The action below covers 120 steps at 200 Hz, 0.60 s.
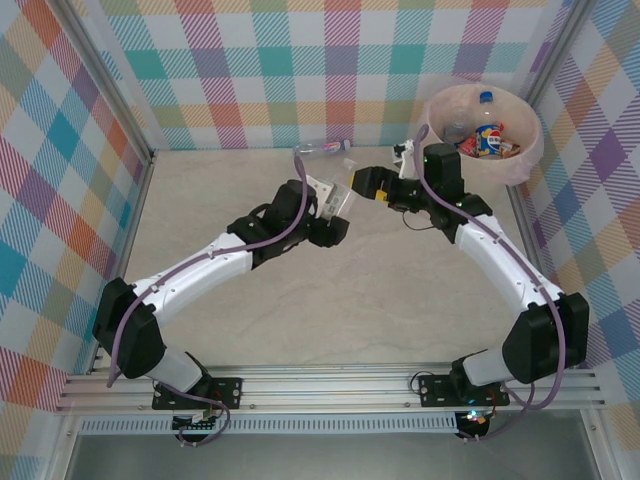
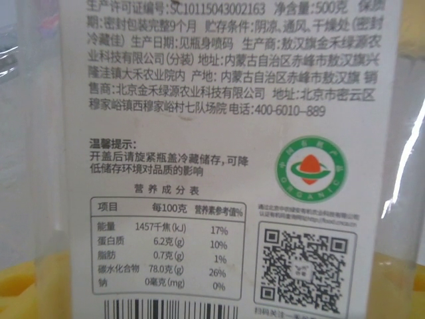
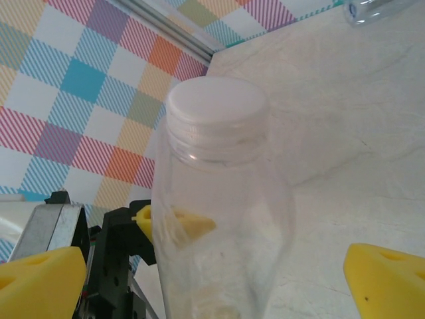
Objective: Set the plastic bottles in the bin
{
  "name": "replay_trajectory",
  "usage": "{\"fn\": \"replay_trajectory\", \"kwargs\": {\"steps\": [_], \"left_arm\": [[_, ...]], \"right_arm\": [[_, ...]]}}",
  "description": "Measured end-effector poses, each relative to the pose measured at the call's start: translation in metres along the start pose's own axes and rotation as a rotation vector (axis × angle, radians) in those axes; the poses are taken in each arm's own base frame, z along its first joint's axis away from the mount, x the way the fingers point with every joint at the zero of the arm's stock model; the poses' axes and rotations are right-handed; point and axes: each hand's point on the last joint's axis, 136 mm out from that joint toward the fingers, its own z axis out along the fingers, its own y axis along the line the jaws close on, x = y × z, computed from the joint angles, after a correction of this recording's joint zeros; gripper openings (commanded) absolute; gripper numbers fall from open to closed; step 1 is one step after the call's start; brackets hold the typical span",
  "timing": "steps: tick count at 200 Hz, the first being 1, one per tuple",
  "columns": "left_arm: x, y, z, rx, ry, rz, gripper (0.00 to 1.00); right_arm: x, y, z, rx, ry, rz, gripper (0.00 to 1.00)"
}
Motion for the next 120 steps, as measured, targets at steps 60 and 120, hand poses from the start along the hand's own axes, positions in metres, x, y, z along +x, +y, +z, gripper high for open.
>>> {"fn": "replay_trajectory", "kwargs": {"steps": [60, 120], "left_arm": [[-0.009, -0.021, -0.001, 0.091, -0.037, 0.005, 0.61], [-0.009, -0.026, 0.004, 0.12, -0.022, -0.01, 0.9]], "right_arm": [[0.009, -0.009, 0.023, -0.007, 0.049, 0.042, 0.73], [0.003, -0.007, 0.019, 0.03, 0.035, 0.012, 0.47]]}}
